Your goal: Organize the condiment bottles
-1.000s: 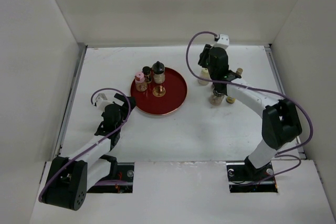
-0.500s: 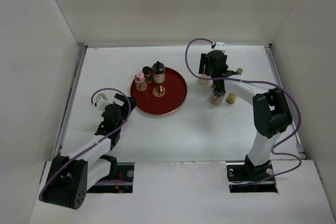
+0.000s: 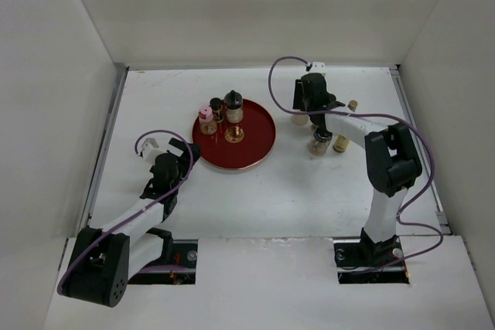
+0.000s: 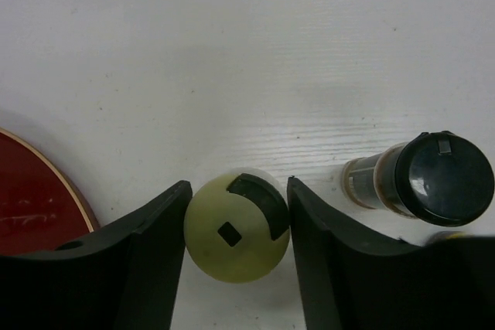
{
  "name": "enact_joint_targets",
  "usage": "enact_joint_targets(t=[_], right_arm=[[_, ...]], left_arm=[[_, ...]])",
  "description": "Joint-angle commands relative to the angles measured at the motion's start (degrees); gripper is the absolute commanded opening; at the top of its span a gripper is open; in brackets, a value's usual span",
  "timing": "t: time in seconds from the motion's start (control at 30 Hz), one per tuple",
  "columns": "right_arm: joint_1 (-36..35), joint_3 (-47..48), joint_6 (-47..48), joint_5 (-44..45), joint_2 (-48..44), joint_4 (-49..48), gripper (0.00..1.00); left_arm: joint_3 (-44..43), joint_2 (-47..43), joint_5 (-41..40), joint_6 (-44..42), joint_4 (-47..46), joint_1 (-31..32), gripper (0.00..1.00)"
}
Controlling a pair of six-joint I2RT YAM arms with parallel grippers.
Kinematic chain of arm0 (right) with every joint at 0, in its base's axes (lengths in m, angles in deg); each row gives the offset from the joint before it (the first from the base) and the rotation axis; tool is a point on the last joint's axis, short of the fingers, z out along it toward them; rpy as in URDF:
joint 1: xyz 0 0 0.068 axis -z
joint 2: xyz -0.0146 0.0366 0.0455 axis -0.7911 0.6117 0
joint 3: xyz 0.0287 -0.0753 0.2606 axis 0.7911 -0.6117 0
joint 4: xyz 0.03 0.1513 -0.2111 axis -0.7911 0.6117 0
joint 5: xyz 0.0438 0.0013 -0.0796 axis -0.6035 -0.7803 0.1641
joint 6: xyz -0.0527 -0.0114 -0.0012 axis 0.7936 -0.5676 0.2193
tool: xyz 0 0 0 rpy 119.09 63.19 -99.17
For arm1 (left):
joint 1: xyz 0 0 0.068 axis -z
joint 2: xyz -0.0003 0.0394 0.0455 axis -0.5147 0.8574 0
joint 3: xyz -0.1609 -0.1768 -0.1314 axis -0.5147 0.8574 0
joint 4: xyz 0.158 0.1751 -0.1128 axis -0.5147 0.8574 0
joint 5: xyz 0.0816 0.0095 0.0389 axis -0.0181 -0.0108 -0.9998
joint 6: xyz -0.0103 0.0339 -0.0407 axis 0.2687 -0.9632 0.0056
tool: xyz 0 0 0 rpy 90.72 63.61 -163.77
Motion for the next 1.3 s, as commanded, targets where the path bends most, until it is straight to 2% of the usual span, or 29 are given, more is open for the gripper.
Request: enact_joint_targets(t=[0.0, 0.2, 0.37, 0.57, 0.73, 0.97, 1.07, 1.2, 1.27], right_arm=[[-0.96, 2.11, -0.89, -0.04, -0.31, -0.78, 0.52], [-3.5, 1.05, -0.11, 1.71, -6.54, -6.49, 0.41], [-9.74, 2.01, 0.86, 1.46, -9.72, -8.26, 0.4], [-15.55, 6.14, 1.13, 1.63, -3.4, -9.22, 0.4], [-16.17, 9.31, 1.13, 1.28, 2.14, -11.86, 0.41], [-16.17, 11.07, 0.6, 1.72, 6.45, -10.81, 0.42], [-16.17, 11.07, 0.51, 1.81, 7.68, -10.28, 0.47], [-16.17, 10.11, -0.8, 2.07, 6.99, -10.9, 0.7], [-16.17, 10.02, -0.9, 1.63, 5.41, -10.9, 0.78]], left_arm=[[-0.66, -0.25, 0.05, -0.07, -2.75, 0.08, 1.0], [-0.66, -0.25, -0.04, -0.08, -2.75, 0.16, 1.0], [-0.66, 0.28, -0.4, 0.01, -2.75, 0.34, 1.0], [-0.66, -0.07, -0.57, -0.08, -2.75, 0.25, 1.0], [-0.49, -1.56, -0.21, -0.16, -2.41, -0.01, 1.0], [-0.49, -0.95, 0.31, -0.08, -2.67, -0.19, 1.0], [-0.4, -0.69, 0.05, -0.08, -2.67, -0.28, 1.0], [-0.49, -1.12, 0.05, -0.16, -2.67, -0.19, 1.0], [-0.31, -1.04, -0.48, -0.16, -2.67, -0.19, 1.0]])
